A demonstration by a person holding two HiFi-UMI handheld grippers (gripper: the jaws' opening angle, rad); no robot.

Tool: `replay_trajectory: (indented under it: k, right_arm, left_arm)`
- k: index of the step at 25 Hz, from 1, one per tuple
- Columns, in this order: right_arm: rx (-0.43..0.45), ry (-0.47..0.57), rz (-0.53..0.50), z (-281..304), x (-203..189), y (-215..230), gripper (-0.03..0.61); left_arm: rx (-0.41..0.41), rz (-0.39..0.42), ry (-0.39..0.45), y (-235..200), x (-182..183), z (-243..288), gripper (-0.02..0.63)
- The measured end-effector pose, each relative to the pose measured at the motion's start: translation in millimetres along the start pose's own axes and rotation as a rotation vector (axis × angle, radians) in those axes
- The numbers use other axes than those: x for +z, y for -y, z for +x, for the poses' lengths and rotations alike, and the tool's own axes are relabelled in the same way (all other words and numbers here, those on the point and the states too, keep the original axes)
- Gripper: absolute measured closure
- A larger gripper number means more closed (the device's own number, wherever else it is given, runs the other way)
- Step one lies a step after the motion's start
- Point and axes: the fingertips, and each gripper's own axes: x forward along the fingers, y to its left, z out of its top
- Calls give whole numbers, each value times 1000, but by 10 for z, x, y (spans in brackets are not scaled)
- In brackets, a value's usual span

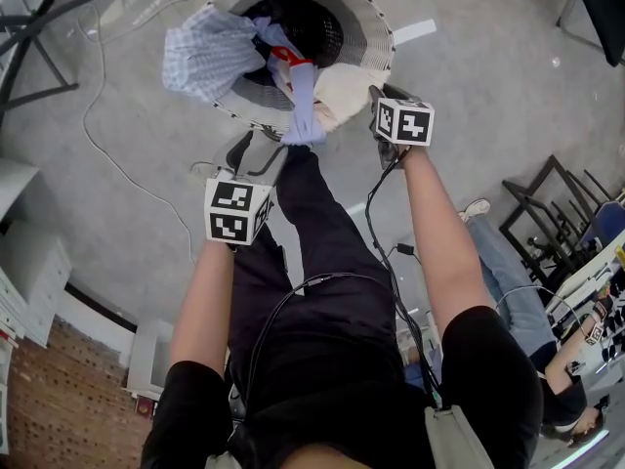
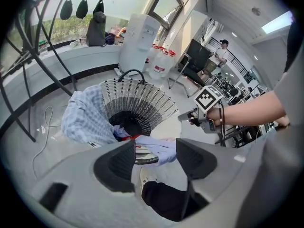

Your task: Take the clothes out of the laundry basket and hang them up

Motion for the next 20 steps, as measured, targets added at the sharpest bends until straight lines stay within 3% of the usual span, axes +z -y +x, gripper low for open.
replay_trajectory:
  k: [5, 8, 20]
  right_arm:
    - [-36, 26, 12, -54, -18, -26, 517]
    - [-42, 35, -2, -65, -81, -57, 523]
    - [67, 180, -56, -807, 250, -513, 531]
  left_arm:
    - [-6, 12, 6, 10, 62, 7, 345]
    - [-9, 13, 5, 24, 51, 9, 345]
    - [-20, 24, 41, 61, 46, -276, 345]
